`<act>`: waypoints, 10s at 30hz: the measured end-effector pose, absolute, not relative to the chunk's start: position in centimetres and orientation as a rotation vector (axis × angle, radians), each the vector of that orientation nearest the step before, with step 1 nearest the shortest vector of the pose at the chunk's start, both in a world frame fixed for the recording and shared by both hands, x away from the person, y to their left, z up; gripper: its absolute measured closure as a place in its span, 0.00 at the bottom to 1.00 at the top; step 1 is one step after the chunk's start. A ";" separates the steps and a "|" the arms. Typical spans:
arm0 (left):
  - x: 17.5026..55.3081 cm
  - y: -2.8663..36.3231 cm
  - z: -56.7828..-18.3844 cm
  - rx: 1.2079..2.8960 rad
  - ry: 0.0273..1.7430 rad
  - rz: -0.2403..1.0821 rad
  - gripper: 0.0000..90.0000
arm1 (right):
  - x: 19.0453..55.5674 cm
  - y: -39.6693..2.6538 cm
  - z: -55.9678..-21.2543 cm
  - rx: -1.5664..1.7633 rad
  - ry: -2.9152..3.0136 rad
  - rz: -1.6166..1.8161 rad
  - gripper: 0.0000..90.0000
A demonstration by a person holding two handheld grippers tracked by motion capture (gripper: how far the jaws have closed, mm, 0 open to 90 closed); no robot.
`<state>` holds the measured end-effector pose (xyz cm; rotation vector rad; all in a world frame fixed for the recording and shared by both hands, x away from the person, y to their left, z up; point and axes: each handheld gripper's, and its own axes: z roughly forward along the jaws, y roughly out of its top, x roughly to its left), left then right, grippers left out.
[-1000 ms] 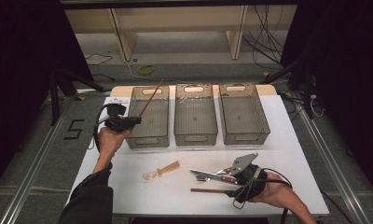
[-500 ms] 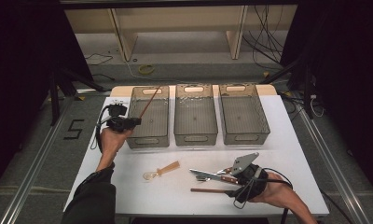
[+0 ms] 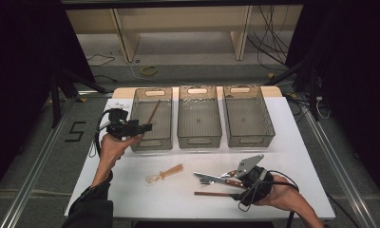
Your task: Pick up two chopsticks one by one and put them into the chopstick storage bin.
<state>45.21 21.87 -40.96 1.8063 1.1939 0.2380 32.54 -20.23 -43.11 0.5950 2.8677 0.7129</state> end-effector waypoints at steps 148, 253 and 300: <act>31.9 6.8 -45.2 2.514 0.150 0.021 0.92 | 31.7 -13.8 -42.3 0.002 2.985 0.383 0.91; 47.6 23.3 -41.7 1.916 1.293 0.374 0.92 | 33.5 -20.9 -43.0 0.771 2.722 0.897 0.38; 43.2 20.9 -40.6 1.907 1.086 0.241 0.33 | 33.4 -21.5 -43.2 0.793 2.698 0.924 0.38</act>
